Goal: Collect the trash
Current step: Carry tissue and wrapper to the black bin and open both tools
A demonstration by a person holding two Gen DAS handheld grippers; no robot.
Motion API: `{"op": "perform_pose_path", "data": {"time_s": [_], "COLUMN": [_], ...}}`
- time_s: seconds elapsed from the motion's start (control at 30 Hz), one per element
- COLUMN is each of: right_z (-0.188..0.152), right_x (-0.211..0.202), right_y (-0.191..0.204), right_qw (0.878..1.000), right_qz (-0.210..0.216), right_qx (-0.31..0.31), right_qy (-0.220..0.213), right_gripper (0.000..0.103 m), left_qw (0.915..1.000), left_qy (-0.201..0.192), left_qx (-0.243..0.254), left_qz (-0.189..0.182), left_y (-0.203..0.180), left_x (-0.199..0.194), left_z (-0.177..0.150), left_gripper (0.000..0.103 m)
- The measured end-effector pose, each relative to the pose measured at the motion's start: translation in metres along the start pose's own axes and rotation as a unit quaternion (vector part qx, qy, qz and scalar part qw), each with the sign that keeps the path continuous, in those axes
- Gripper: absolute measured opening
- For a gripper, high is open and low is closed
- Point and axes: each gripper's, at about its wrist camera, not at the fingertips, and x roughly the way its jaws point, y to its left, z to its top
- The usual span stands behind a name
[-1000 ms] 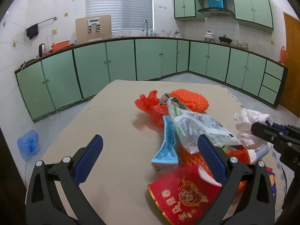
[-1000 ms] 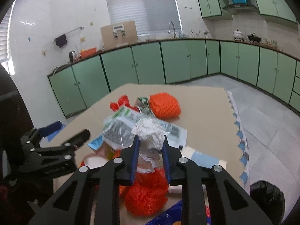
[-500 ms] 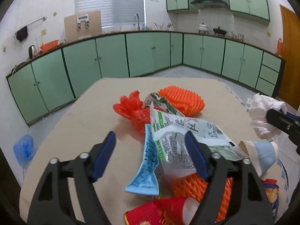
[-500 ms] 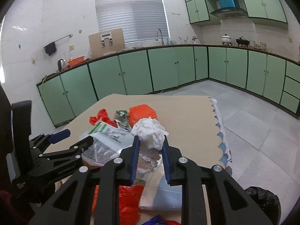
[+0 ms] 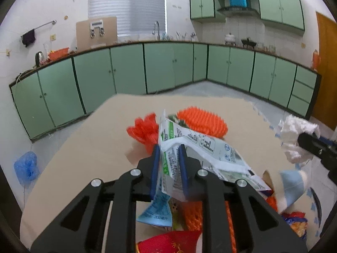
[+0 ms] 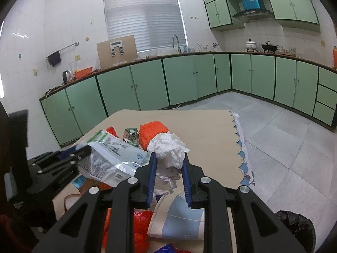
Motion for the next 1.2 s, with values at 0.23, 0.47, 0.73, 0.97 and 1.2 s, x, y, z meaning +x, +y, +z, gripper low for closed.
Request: {"op": "perform_pose_path", "data": {"time_s": [0.23, 0.47, 0.73, 0.97, 1.2], "right_z": [0.012, 0.019, -0.011, -0.062, -0.107], "right_x": [-0.027, -0.072, -0.132, -0.176, -0.185], "right_y": [-0.003, -0.033, -0.098, -0.163, -0.206], "right_qw": [1.000, 0.997, 0.988, 0.972, 0.961], "right_qz": [-0.009, -0.048, -0.137, -0.209, -0.237], "right_qx": [0.004, 0.023, 0.052, 0.103, 0.145], "right_qy": [-0.030, -0.054, -0.044, -0.018, 0.019], "right_gripper": [0.023, 0.023, 0.023, 0.023, 0.023], "left_qw": [0.9981, 0.9936, 0.9820, 0.9683, 0.9578], "left_qy": [-0.059, -0.088, -0.076, -0.027, 0.030], "left_qx": [-0.007, 0.008, 0.051, 0.107, 0.147], "left_qz": [-0.018, -0.071, -0.165, -0.224, -0.246], "left_y": [-0.008, -0.052, -0.148, -0.232, -0.289], "left_x": [-0.037, -0.062, -0.078, -0.075, -0.056], "left_z": [0.028, 0.046, 0.030, -0.020, -0.070], "left_gripper": [0.016, 0.016, 0.015, 0.015, 0.015]}}
